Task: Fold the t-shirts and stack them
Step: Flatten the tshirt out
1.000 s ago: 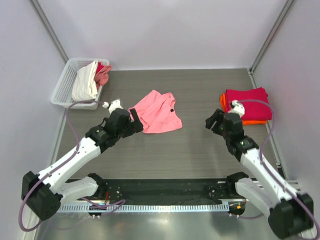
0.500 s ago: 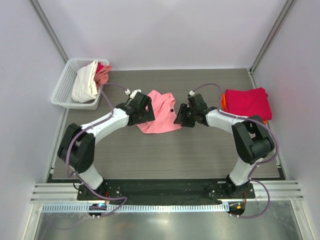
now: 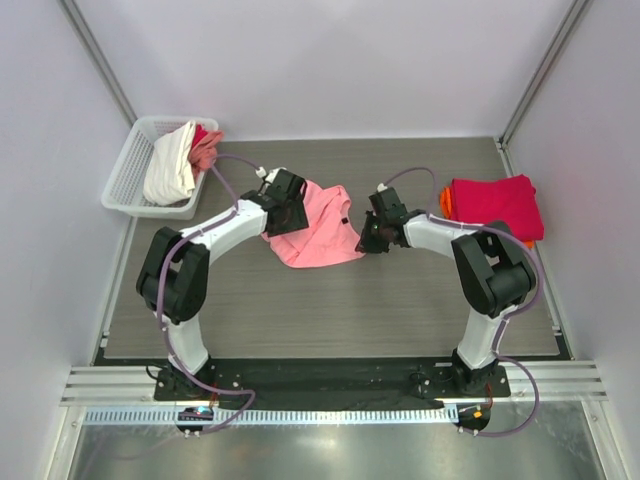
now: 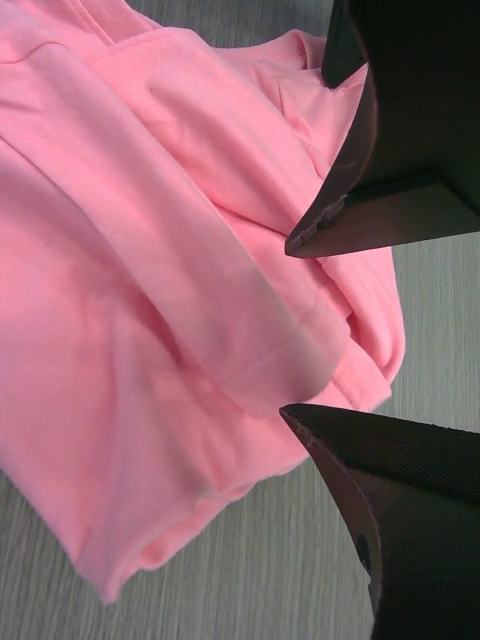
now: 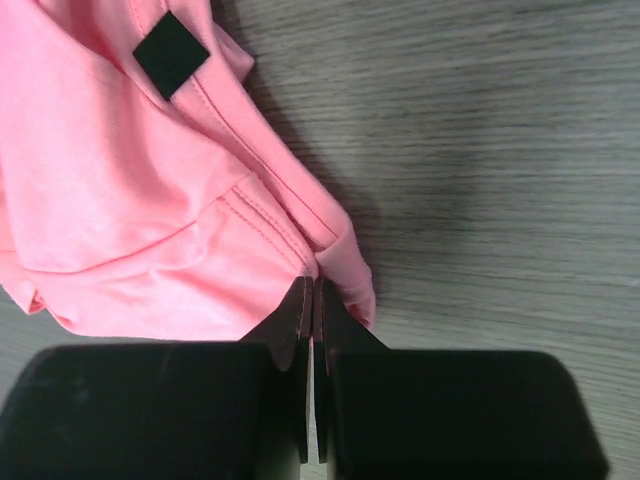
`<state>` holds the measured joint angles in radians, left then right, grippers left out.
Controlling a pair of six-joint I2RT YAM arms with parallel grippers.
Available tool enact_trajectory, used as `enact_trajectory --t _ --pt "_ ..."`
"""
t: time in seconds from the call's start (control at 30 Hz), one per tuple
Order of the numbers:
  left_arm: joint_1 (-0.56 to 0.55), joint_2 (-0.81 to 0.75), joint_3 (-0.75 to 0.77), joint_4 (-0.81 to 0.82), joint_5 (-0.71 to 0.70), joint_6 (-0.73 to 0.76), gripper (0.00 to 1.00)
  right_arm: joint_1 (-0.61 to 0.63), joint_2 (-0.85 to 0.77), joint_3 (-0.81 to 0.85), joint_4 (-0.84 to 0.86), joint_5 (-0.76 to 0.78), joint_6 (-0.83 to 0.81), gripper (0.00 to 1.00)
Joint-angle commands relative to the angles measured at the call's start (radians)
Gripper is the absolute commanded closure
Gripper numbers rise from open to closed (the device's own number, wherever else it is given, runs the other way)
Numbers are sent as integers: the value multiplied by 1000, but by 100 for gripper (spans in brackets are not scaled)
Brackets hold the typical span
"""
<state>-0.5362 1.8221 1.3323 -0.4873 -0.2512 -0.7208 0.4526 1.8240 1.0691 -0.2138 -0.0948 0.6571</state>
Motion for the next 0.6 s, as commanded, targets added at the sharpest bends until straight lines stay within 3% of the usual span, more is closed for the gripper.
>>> enact_trajectory --t 0.0,0.07,0.17,0.23,0.4,0.43,0.5,0.57 --pt "1 35 41 3 52 8 39 9 -26 -32 7 12 -20 99" --pt "1 42 33 4 64 0 37 9 -98 -88 10 64 -20 99" --pt "1 20 -1 18 75 -5 24 9 -213 -183 11 157 -21 99" --pt "1 11 -31 53 111 0 24 9 -261 -239 17 182 -10 99" --pt "-1 29 -64 113 234 3 56 9 -393 -425 93 191 38 99" --pt "-1 28 -79 122 228 0 73 9 -402 -443 112 190 47 99" --pt "-1 20 -87 125 216 -14 89 9 -417 -472 116 201 45 99" --pt "-2 -1 -100 139 216 -22 94 9 -430 -488 110 210 42 99"
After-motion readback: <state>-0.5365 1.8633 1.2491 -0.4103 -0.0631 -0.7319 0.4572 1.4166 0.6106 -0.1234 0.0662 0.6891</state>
